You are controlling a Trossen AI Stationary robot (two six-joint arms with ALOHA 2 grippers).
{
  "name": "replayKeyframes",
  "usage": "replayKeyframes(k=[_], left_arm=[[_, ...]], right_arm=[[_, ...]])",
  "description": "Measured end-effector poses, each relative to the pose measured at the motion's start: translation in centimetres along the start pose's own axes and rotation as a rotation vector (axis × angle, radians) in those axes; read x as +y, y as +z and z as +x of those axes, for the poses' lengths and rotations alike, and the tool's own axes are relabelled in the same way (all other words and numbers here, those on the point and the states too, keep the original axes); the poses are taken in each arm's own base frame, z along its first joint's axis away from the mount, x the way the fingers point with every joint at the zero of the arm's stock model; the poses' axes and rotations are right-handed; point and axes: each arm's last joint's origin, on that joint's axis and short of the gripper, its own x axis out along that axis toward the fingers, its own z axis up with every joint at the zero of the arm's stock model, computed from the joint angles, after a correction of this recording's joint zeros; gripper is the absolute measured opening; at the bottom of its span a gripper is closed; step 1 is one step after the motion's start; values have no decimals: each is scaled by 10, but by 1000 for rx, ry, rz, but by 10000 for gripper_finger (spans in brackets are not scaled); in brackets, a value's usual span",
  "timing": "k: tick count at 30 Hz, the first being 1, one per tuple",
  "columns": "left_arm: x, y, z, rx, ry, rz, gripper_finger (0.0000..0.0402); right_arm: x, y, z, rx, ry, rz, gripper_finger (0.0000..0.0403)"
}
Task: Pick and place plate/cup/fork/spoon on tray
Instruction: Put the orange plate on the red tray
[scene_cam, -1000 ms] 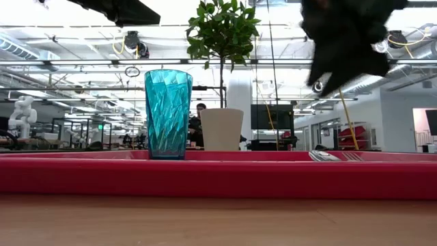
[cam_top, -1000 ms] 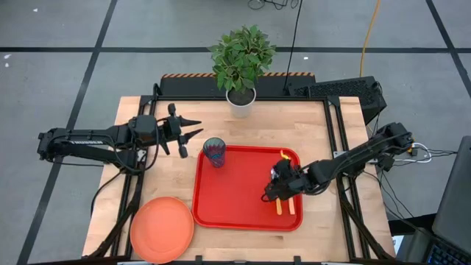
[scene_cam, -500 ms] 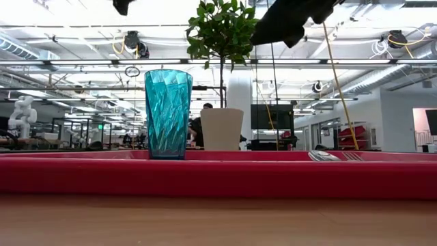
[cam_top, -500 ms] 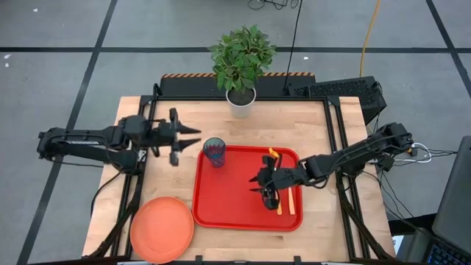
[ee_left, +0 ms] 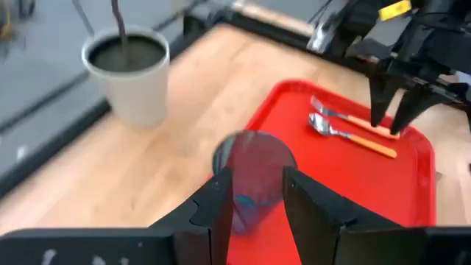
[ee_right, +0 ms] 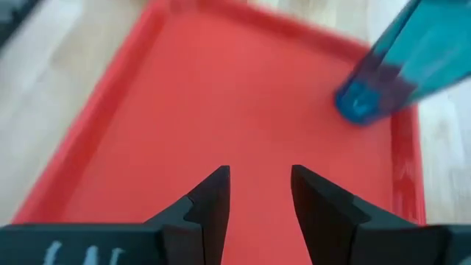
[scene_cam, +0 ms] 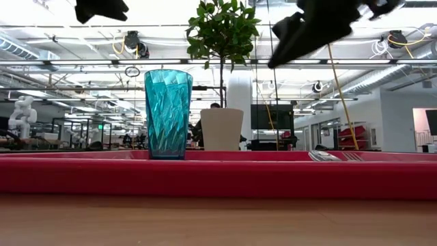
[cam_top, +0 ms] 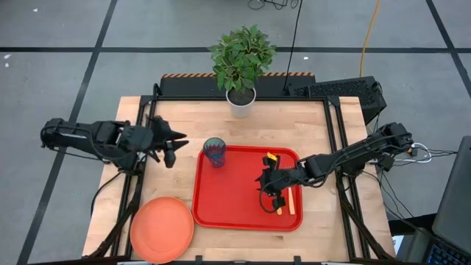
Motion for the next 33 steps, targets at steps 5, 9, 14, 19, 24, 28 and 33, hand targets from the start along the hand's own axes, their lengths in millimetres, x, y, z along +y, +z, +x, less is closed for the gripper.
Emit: replayKeyframes(k=[5, 9, 14, 19, 24, 28, 33], left_arm=[[-17, 3, 6, 271, 74, -155, 120], [-32, -13, 24, 692, 187, -249, 120], [-62, -43, 43, 1111, 125, -99, 120], [-97, -72, 51, 1203, -9, 212, 120], [-120, -92, 53, 1190, -87, 386, 120], [-126, -105, 54, 1169, -71, 465, 120], [-123, -131, 66, 1145, -109, 472, 120]], right_arm=[[0, -25, 7, 93, -4, -6, 136], [0, -51, 15, 130, -18, -9, 135], [-6, -69, 19, 88, -56, 7, 135], [-10, -67, 12, 2, -63, 31, 135], [-12, -62, -2, -53, -65, 30, 135], [-14, -55, -17, -121, -66, 38, 135], [-16, -51, -33, -184, -60, 87, 135]])
